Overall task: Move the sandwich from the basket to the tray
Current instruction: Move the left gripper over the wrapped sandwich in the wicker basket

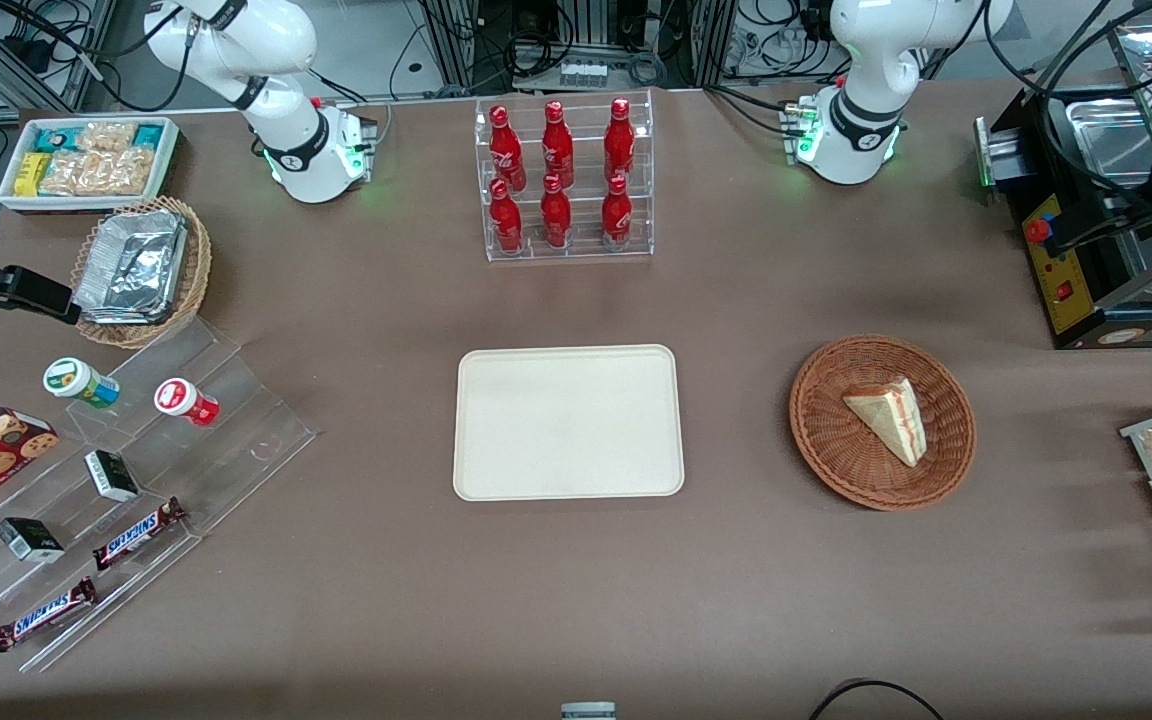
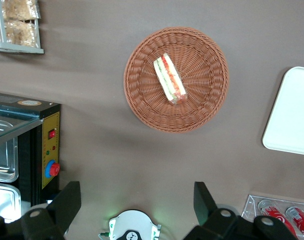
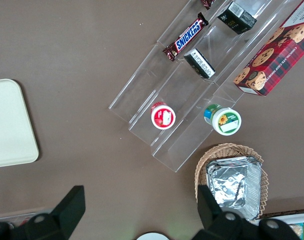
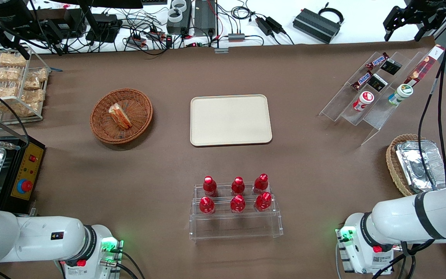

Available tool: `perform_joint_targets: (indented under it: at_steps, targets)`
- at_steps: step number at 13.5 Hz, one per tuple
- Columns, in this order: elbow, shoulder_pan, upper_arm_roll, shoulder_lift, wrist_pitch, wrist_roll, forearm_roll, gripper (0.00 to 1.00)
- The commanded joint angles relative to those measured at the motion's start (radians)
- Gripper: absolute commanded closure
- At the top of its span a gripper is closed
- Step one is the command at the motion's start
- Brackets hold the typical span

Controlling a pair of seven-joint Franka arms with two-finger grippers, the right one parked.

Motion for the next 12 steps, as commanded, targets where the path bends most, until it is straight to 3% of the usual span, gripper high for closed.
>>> perform_joint_targets:
  at_steps: [1, 3, 7, 12]
  targets:
    - [0.0, -0.016, 0.012, -0.003, -0.004, 0.01, 0.006, 0.0]
    - [-0.018, -0.019, 0.009, 0.013, 0.031, -0.001, 0.006, 0.0]
    - [-0.229, -0.026, 0.007, -0.001, 0.276, -0.042, 0.005, 0.0]
    - [-0.463, -0.028, -0.078, 0.01, 0.624, -0.359, 0.008, 0.0]
